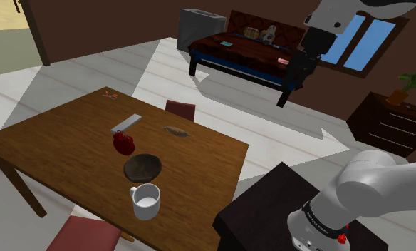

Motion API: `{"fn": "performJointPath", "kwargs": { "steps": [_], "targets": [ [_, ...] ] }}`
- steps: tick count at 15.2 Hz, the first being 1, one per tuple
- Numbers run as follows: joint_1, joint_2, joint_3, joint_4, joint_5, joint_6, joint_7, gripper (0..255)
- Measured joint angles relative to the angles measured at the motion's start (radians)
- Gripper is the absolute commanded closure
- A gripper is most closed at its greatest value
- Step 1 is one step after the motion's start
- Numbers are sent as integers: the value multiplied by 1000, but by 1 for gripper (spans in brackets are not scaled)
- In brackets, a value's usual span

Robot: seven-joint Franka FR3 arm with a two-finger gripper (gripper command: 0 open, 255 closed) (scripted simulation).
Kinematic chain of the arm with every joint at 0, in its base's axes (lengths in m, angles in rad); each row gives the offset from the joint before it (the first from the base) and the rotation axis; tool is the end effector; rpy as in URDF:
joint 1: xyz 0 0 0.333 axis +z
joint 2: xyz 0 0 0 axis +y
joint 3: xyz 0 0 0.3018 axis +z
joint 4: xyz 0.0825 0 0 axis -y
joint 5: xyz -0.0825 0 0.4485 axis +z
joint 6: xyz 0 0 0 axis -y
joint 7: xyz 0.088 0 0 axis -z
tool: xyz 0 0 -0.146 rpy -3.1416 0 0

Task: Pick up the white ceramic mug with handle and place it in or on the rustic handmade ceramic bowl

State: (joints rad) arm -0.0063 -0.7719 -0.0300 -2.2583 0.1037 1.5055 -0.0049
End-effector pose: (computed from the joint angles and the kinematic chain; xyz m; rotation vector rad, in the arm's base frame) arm 0.3795 -0.0001 0.5835 -3.0173 0.0231 -0.0317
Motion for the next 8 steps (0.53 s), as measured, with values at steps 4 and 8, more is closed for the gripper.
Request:
{"fn": "performJointPath", "kwargs": {
  "steps": [4, 8],
  "targets": [
    [10, 13, 35, -42, 18, 57, 28, 0],
    [29, 41, 99, -120, 49, 167, 78, 0]
  ]
}}
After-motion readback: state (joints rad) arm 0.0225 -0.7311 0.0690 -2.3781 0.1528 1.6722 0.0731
